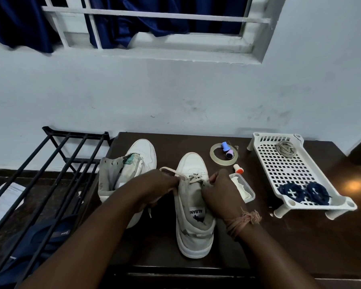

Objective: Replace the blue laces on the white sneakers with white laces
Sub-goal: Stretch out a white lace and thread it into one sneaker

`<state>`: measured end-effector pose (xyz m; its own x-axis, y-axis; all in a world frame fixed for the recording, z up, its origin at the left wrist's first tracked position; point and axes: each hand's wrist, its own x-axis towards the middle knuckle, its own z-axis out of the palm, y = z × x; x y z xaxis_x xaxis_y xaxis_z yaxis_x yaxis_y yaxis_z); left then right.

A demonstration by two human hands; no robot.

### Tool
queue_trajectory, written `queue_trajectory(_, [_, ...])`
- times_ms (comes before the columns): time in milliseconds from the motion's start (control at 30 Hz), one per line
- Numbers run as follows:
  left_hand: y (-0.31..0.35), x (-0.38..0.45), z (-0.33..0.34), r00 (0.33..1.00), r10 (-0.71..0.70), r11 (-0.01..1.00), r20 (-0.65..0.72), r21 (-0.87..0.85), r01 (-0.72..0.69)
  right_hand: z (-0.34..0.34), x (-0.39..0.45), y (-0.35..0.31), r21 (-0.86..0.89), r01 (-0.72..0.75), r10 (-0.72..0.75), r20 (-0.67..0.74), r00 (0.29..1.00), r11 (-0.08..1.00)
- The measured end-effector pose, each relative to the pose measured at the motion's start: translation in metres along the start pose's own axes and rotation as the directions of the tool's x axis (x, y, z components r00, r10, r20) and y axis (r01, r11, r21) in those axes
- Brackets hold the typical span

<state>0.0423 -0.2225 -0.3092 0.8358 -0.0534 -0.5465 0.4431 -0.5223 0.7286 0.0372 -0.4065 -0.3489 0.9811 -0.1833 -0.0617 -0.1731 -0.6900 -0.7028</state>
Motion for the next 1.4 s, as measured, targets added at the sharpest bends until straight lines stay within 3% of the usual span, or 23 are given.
queue_trajectory(67, [0.002,0.005,-0.004,0.985,0.161,0.967,-0.068,-0.188,-0.171,0.001,-0.001,-0.001,-0.009,0.009,-0.009,-0.011,1.000,1.000])
queue_trajectory(100, [0.006,0.006,-0.005,0.968,0.221,0.900,-0.118,-0.358,-0.249,0.002,-0.001,-0.001,-0.002,0.015,-0.015,-0.012,1.000,1.000])
queue_trajectory(167, [0.014,0.005,-0.006,0.965,0.224,0.603,-0.135,-0.758,-0.246,0.002,-0.001,-0.002,0.023,0.016,-0.016,-0.008,1.000,1.000])
queue_trajectory(200, [0.015,0.004,-0.006,0.969,0.221,0.469,-0.106,-0.860,-0.201,0.002,0.000,-0.002,0.022,0.012,-0.012,-0.006,1.000,1.000])
queue_trajectory(233, [0.016,0.003,-0.004,0.975,0.208,0.442,-0.084,-0.881,-0.171,0.002,0.000,-0.002,0.015,0.009,-0.009,-0.005,1.000,1.000])
queue_trajectory(267, [0.013,0.005,-0.002,0.981,0.169,0.550,-0.095,-0.817,-0.174,0.002,0.000,-0.002,0.007,0.004,-0.004,0.000,1.000,1.000])
queue_trajectory(300, [0.008,0.008,0.001,0.983,0.129,0.730,-0.134,-0.657,-0.186,0.002,0.000,-0.002,0.001,0.003,-0.003,0.002,1.000,1.000])
queue_trajectory(333, [0.003,0.011,0.004,0.974,0.100,0.899,-0.203,-0.401,-0.176,0.002,0.000,-0.002,-0.001,0.004,-0.004,0.001,1.000,1.000])
queue_trajectory(367, [-0.003,0.013,0.006,0.961,0.105,0.984,-0.256,-0.115,-0.138,0.002,0.000,-0.002,0.002,0.007,-0.007,-0.005,1.000,1.000])
queue_trajectory(433, [-0.005,0.015,0.011,0.977,0.119,0.948,-0.177,0.312,-0.059,0.001,0.000,-0.002,0.010,0.008,-0.008,-0.010,1.000,1.000])
queue_trajectory(467, [-0.002,0.012,0.014,0.990,0.102,0.910,-0.100,0.410,-0.052,0.000,0.000,-0.002,0.006,0.002,-0.002,-0.006,1.000,1.000])
queue_trajectory(500, [0.002,0.009,0.015,0.993,0.088,0.923,-0.077,0.381,-0.052,0.000,0.000,-0.002,0.001,-0.004,0.004,0.000,1.000,1.000])
queue_trajectory(567, [0.007,0.006,0.012,0.992,0.104,0.995,-0.074,0.010,-0.104,0.000,0.000,-0.002,-0.014,-0.011,0.011,0.001,1.000,1.000])
queue_trajectory(600, [0.008,0.006,0.010,0.980,0.152,0.957,-0.128,-0.227,-0.178,0.000,-0.001,-0.003,-0.022,-0.010,0.010,0.000,1.000,1.000])
queue_trajectory(700, [0.014,0.009,0.004,0.932,0.249,0.689,-0.261,-0.628,-0.360,-0.001,-0.001,-0.003,-0.026,-0.002,0.003,0.006,1.000,1.000])
queue_trajectory(767, [0.017,0.010,0.002,0.947,0.269,0.442,-0.174,-0.852,-0.282,-0.001,-0.001,-0.003,-0.029,-0.007,0.007,0.006,1.000,1.000])
queue_trajectory(800, [0.017,0.008,0.001,0.959,0.253,0.416,-0.126,-0.881,-0.225,-0.001,-0.001,-0.004,-0.036,-0.008,0.008,0.000,1.000,0.999])
queue_trajectory(833, [0.015,0.008,0.001,0.976,0.190,0.499,-0.106,-0.846,-0.189,-0.001,-0.001,-0.004,-0.045,-0.007,0.007,-0.008,1.000,0.999])
queue_trajectory(900, [0.007,0.009,0.002,0.985,0.065,0.838,-0.160,-0.528,-0.141,-0.001,-0.002,-0.004,-0.058,-0.002,0.001,-0.025,1.000,0.998])
queue_trajectory(967, [0.001,0.008,0.004,0.985,0.039,0.986,-0.166,-0.151,-0.064,-0.001,-0.001,-0.003,-0.057,-0.011,0.009,-0.025,1.000,0.998])
queue_trajectory(1100, [0.002,0.008,0.006,0.997,0.028,0.967,-0.079,0.255,-0.007,-0.002,0.000,-0.002,-0.036,-0.033,0.032,-0.012,0.999,0.999])
queue_trajectory(1233, [-0.009,0.019,0.010,0.959,0.105,0.921,-0.265,0.390,0.007,-0.001,-0.001,-0.002,-0.023,-0.030,0.030,0.002,1.000,0.999])
queue_trajectory(1400, [-0.025,0.034,0.025,0.879,0.411,0.846,-0.242,0.460,-0.269,-0.002,-0.001,-0.003,-0.042,0.010,-0.011,-0.017,1.000,0.999])
